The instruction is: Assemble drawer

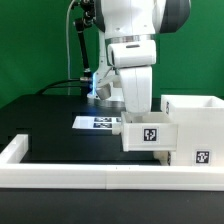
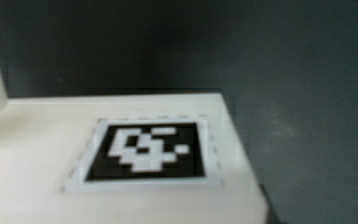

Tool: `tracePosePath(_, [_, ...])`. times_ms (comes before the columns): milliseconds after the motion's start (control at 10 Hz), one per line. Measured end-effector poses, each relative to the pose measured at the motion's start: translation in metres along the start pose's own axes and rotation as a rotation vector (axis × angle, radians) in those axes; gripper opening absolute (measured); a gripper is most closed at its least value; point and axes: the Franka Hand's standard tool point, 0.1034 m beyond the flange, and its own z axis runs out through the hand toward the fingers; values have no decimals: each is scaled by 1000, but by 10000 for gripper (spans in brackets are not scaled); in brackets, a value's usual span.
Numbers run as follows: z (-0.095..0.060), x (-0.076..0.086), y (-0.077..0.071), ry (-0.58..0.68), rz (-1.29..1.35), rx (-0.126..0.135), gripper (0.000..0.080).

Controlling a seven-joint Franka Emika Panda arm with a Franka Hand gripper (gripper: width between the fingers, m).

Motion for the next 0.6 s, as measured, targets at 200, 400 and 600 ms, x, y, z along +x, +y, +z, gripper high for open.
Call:
tracePosePath(200, [0,0,0,-1,2,14,41])
tracePosePath(400, [0,-1,0,-1,3,12,41])
tracePosePath(600, [0,-2,0,-2,5,5,41])
